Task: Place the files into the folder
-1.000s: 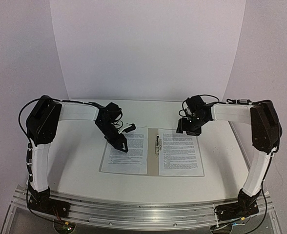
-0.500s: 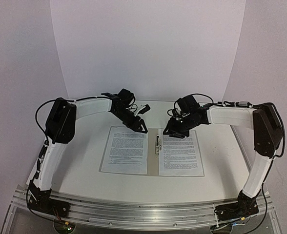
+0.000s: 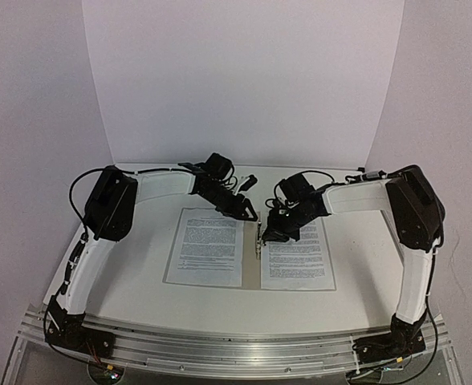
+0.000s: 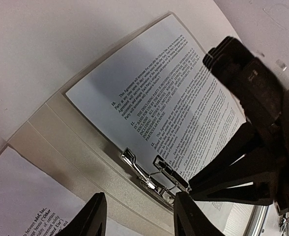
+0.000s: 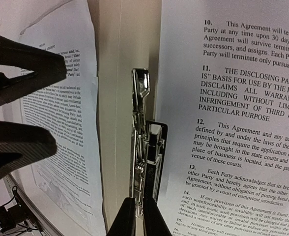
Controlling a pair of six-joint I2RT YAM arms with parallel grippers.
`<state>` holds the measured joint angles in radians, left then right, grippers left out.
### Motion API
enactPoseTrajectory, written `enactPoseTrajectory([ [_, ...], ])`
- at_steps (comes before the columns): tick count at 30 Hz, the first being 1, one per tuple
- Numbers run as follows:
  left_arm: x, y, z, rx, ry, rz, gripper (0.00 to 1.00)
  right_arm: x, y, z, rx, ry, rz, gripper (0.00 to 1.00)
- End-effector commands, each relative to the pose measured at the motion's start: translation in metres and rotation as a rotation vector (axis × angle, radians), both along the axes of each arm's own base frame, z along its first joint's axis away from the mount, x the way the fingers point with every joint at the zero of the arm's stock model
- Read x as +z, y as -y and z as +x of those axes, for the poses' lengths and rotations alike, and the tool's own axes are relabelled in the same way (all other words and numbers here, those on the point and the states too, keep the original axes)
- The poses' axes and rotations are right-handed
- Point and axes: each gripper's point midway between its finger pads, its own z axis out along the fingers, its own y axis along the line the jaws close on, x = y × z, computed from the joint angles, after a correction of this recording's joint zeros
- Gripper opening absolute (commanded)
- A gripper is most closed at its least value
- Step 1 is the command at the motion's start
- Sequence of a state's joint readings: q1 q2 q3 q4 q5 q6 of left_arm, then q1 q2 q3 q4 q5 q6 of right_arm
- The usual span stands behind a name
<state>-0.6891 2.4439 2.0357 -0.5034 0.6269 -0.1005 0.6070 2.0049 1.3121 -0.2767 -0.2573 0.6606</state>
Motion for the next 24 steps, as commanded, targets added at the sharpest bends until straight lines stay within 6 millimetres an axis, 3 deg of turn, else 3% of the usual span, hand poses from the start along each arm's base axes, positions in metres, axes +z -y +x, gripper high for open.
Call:
enactPoseTrajectory([
  [1,0.001,0.009,0.006,0.022,0.01,-0.038,0.47,0.001,-0.008,0.002,0.013,0.009,0.024,0.06],
  [10,0.002,0.01,0.004,0.008,0.029,-0.049,0.47,-0.015,-0.004,-0.012,0.025,-0.022,-0.006,0.0],
  [24,-0.003,0.014,0.003,-0.003,0.052,-0.043,0.48,-0.017,0.003,-0.029,0.01,-0.05,-0.019,0.0],
])
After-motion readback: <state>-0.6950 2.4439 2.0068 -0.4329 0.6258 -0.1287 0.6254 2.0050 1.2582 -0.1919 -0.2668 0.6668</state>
